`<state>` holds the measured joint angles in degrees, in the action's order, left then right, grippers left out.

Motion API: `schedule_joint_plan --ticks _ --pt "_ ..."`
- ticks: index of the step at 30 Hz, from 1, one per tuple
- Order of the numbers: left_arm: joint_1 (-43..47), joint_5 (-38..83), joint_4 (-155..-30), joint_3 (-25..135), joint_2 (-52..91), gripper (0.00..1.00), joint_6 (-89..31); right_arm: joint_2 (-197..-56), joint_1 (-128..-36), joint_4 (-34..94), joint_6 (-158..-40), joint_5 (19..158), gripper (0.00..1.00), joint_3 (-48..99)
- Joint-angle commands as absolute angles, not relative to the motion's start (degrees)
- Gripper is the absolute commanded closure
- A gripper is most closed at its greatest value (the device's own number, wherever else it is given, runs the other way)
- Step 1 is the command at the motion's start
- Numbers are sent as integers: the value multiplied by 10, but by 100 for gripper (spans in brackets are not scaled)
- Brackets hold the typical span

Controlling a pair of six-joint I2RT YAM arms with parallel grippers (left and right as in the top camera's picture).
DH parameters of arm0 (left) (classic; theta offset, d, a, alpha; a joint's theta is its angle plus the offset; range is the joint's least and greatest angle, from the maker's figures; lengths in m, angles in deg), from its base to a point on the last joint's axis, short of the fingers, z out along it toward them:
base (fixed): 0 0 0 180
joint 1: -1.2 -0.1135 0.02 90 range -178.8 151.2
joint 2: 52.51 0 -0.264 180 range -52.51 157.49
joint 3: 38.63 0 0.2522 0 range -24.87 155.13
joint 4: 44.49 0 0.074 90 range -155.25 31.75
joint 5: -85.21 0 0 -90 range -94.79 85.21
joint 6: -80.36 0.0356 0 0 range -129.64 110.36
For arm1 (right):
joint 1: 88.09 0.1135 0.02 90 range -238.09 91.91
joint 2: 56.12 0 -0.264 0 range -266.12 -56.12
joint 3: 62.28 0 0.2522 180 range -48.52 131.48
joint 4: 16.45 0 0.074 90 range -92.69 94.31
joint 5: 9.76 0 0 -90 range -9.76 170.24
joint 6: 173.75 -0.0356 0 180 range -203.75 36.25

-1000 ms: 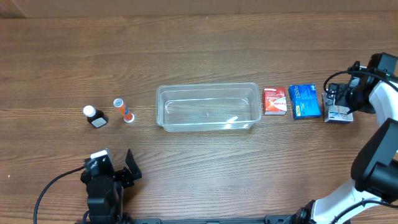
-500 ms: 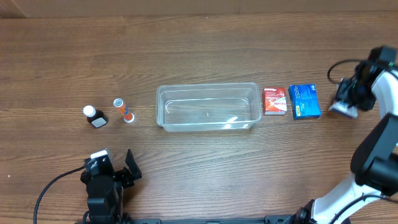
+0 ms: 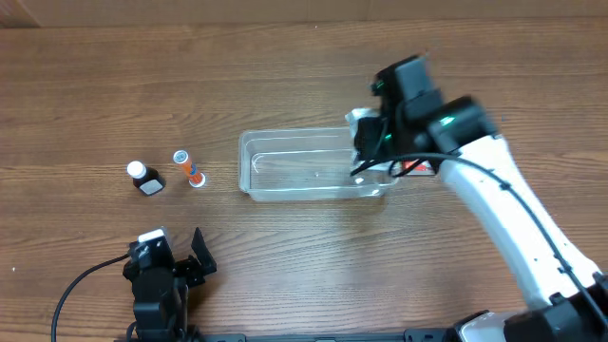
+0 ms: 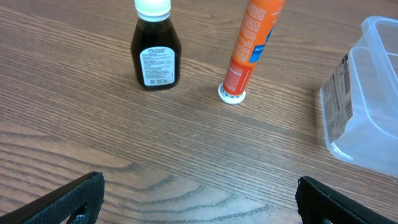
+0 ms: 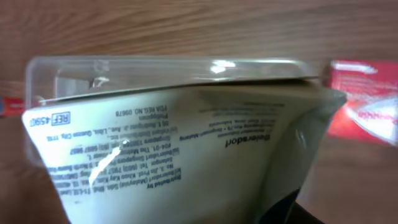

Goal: Pack container
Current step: 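Carry the white box left and drop it into the container's right end, then grasp the blue lozenge box with the right gripper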

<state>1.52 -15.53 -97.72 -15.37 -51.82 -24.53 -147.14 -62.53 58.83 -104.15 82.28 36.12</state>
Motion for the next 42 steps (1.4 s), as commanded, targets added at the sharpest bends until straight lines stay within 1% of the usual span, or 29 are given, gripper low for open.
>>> schedule_joint_plan --ticks 1,3,5,7,11,12,14,15,16,18,19,21,24,25,26,28,30,32,33,35,37,39,41,42 --pt "12 -153 -977 -155 -523 0 -249 -1470 -615 477 -1070 768 46 249" --pt "12 -153 -977 -155 -523 0 -249 -1470 -616 395 -1050 729 46 191" --pt "12 -153 -977 -155 -523 0 -249 -1470 -616 358 -1050 726 46 165" --pt "12 -153 -977 -155 -523 0 -249 -1472 -616 328 -1045 712 45 147" --pt "12 -153 -977 -155 -523 0 -249 -1495 -616 318 -1037 708 41 144" --pt "12 -153 -977 -155 -523 0 -249 -1506 -616 312 -1036 708 37 144" --pt "12 -153 -977 -155 -523 0 -249 -1519 -616 298 -1028 708 34 144" --pt "12 -153 -977 -155 -523 0 -249 -1520 -616 290 -1025 704 27 145" --pt "12 -153 -977 -155 -523 0 -249 -1518 -616 289 -1012 703 24 152" --pt "12 -153 -977 -155 -523 0 -249 -1511 -616 307 -1013 690 23 174" --pt "12 -153 -977 -155 -523 0 -249 -1504 -616 318 -1012 679 19 190" --pt "12 -153 -977 -155 -523 0 -249 -1482 -616 360 -988 676 20 240" --pt "12 -153 -977 -155 -523 0 -249 -1440 -623 441 -986 676 19 317" --pt "12 -153 -977 -155 -523 0 -249 -1414 -639 485 -986 676 14 349" --pt "12 -153 -977 -155 -523 0 -249 -1389 -667 510 -985 676 6 361" --pt "12 -153 -977 -155 -523 0 -249 -1366 -727 534 -976 680 0 361" --pt "12 -153 -977 -155 -523 0 -249 -1371 -800 556 -899 728 0 357" --pt "12 -153 -977 -155 -523 0 -249 -1392 -864 552 -831 803 0 333" --pt "12 -153 -977 -155 -523 0 -249 -1413 -897 537 -816 839 0 313" --pt "12 -153 -977 -155 -523 0 -249 -1466 -939 496 -816 849 0 277" --pt "12 -153 -977 -155 -523 0 -249 -1534 -961 473 -784 849 3 263" --pt "12 -153 -977 -155 -523 0 -249 -1575 -966 472 -751 846 8 263" --pt "12 -153 -977 -155 -523 0 -249 -1602 -968 470 -751 826 12 262" --pt "12 -153 -977 -155 -523 0 -249 -1609 -968 467 -752 820 13 260"
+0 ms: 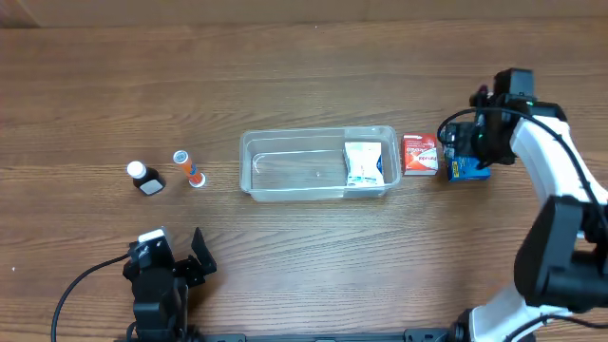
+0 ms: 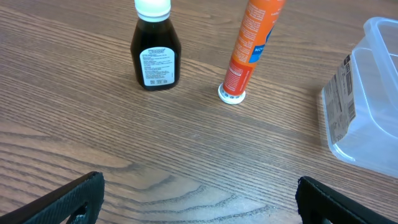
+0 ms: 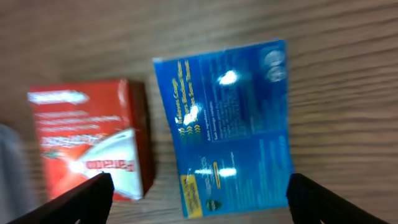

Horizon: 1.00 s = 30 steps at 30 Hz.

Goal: Pack container
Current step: 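Grasp the blue lozenge box with the right gripper, then lower the blue box into the container beside the white box, release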

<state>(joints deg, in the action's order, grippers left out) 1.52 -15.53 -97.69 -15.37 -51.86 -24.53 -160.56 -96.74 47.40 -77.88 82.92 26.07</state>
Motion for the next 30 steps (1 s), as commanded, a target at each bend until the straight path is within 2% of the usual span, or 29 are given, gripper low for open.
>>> schedule_joint_plan --ticks 1,3,9,10,11,12,16,19,22,24,25,28,30 --pt "12 -153 -977 -155 -523 0 -249 -1615 -968 458 -751 820 10 257" --pt "12 -153 -977 -155 -523 0 -249 -1626 -968 439 -751 820 5 250" --pt "12 -153 -977 -155 -523 0 -249 -1675 -971 397 -775 773 5 229" --pt "12 -153 -977 -155 -523 0 -249 -1682 -972 397 -780 773 11 229" --pt "12 -153 -977 -155 -523 0 -249 -1683 -972 401 -816 773 26 230" --pt "12 -153 -977 -155 -523 0 -249 -1679 -972 407 -830 773 33 233" --pt "12 -153 -977 -155 -523 0 -249 -1631 -972 447 -899 776 40 261" --pt "12 -153 -977 -155 -523 0 -249 -1547 -959 509 -900 811 41 300" --pt "12 -153 -977 -155 -523 0 -249 -1427 -906 569 -902 887 46 322" --pt "12 -153 -977 -155 -523 0 -249 -1356 -836 584 -939 890 46 322" --pt "12 -153 -977 -155 -523 0 -249 -1323 -758 573 -964 888 47 322" --pt "12 -153 -977 -155 -523 0 -249 -1344 -615 527 -1033 820 47 312" --pt "12 -153 -977 -155 -523 0 -249 -1386 -560 509 -1088 764 48 306"
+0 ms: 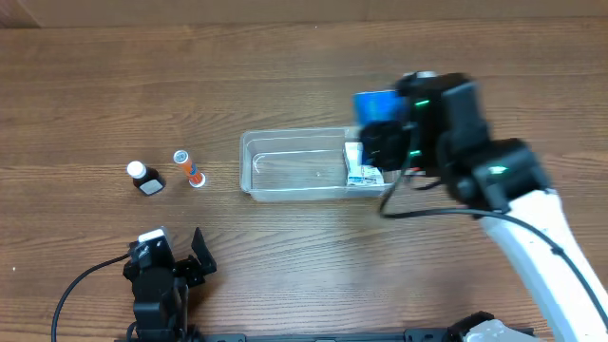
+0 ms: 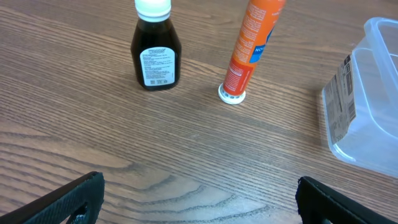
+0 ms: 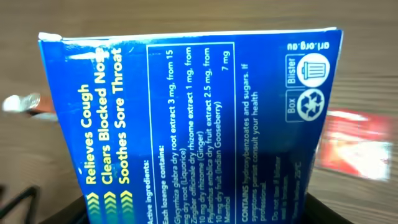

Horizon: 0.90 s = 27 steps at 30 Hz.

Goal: Pack container
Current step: 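Lower the blue box into the container beside the white box, release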

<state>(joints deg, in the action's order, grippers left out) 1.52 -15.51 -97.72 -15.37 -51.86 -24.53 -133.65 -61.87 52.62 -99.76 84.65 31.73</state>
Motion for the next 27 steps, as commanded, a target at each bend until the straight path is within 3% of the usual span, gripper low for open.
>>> schedule_joint_plan --ticks 1,9,14,18,21,27 --pt "12 -153 -977 -155 -523 0 -249 -1415 -538 501 -1102 742 47 306" --pt "12 -153 -977 -155 -523 0 -249 -1617 -518 423 -1125 717 47 306" --pt "12 -153 -977 -155 -523 0 -249 -1632 -518 421 -1125 720 34 306" --pt "12 -153 -977 -155 -523 0 -249 -1632 -518 444 -1125 745 32 306" --pt "12 -153 -977 -155 -523 0 -249 -1632 -518 436 -1123 739 20 306" --pt "12 -153 -977 -155 -523 0 -249 -1627 -518 441 -1118 738 20 316"
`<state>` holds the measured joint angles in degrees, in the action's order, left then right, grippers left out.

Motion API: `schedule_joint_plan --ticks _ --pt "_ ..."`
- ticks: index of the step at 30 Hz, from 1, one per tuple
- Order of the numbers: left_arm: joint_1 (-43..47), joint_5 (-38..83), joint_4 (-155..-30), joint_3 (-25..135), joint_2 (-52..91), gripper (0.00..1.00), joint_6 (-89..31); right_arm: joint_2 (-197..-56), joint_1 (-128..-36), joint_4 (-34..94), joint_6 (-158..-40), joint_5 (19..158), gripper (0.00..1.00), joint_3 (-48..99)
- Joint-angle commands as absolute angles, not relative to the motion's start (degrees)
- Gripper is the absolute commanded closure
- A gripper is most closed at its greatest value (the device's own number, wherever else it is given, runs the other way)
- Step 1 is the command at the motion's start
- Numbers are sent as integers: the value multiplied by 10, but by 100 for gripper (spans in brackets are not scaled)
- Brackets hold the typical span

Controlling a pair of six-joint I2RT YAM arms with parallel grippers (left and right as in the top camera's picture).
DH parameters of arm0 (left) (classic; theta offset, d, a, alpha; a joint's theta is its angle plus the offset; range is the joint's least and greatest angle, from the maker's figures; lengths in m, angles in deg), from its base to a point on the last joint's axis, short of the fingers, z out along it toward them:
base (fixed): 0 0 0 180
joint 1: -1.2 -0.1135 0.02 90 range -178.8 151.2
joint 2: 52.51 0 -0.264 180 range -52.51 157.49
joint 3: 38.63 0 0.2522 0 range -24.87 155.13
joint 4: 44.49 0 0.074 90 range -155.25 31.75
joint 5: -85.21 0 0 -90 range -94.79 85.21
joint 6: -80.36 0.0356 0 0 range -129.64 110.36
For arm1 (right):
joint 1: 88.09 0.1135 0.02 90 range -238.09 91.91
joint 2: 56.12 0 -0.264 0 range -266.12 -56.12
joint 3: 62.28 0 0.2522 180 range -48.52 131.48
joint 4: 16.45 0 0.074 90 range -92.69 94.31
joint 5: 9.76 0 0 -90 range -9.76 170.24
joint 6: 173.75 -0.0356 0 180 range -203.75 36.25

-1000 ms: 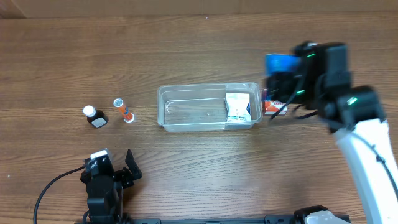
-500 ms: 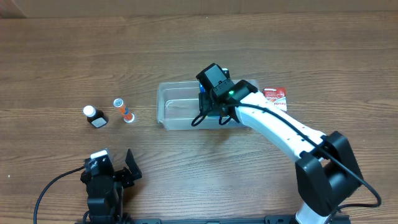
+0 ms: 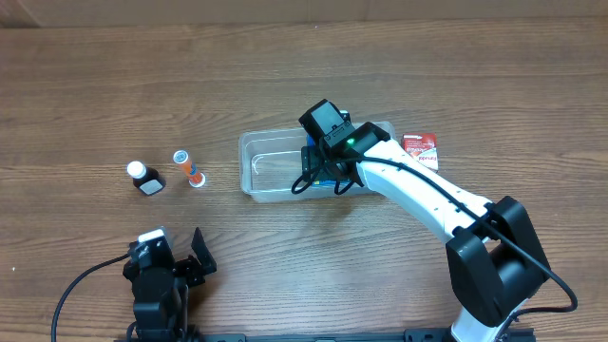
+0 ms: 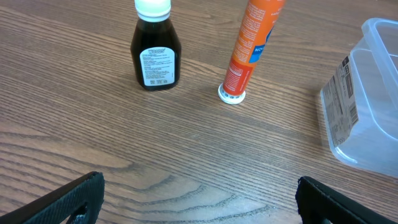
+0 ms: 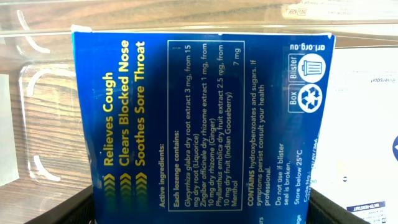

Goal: Pack container
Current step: 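Lower the blue box into the container beside the white box, release, then grasp the red Panadol box with the right gripper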

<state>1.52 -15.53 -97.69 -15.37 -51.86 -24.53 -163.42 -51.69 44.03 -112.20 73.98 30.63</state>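
A clear plastic container (image 3: 275, 161) lies mid-table; its corner shows in the left wrist view (image 4: 367, 106). My right gripper (image 3: 321, 171) reaches into it, shut on a blue lozenge box (image 5: 202, 124) that fills the right wrist view. A white pouch (image 5: 367, 124) lies in the container beside the box. A red box (image 3: 422, 151) rests on the table just right of the container. At the left stand a dark bottle (image 3: 144, 178) and an orange tube (image 3: 190, 169), seen also as bottle (image 4: 155, 50) and tube (image 4: 249, 46). My left gripper (image 4: 199, 199) is open near the front edge.
Wooden table (image 3: 285, 256) all around. The right arm (image 3: 427, 199) stretches diagonally from the front right over the container's right end.
My right gripper, holding the blue box above the container's right end, has moved left and down; the box now sits inside the container beside the white pouch. The left arm is unchanged.
First my right gripper held the white pouch at the container's right end. Then the pouch lay in the container and the gripper stood open over the blue box beside the red box. Later it held the blue box above the container, now inside it.
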Motion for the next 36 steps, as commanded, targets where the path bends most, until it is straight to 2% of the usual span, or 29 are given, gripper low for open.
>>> schedule_joint_plan --ticks 1,6,8,9,13,16,17,19,21,23,26,29,36 --pt "12 -153 -977 -155 -523 0 -249 -1623 -518 441 -1118 738 20 319" --pt "12 -153 -977 -155 -523 0 -249 -1610 -518 434 -1104 738 17 322" --pt "12 -153 -977 -155 -523 0 -249 -1610 -518 428 -1089 738 8 322" --pt "12 -153 -977 -155 -523 0 -249 -1610 -518 426 -1088 738 7 322" --pt "12 -153 -977 -155 -523 0 -249 -1597 -518 430 -1088 714 15 323" --pt "12 -153 -977 -155 -523 0 -249 -1523 -519 444 -1071 698 14 323" --pt "12 -153 -977 -155 -523 0 -249 -1484 -525 452 -1070 694 10 323" --pt "12 -153 -977 -155 -523 0 -249 -1388 -565 463 -1068 693 2 323" --pt "12 -153 -977 -155 -523 0 -249 -1321 -654 485 -1045 695 0 323" --pt "12 -153 -977 -155 -523 0 -249 -1310 -719 507 -1018 708 0 322" --pt "12 -153 -977 -155 -523 0 -249 -1350 -829 531 -962 772 0 308" --pt "12 -153 -977 -155 -523 0 -249 -1436 -876 532 -955 800 0 291" --pt "12 -153 -977 -155 -523 0 -249 -1623 -861 500 -903 848 2 290"
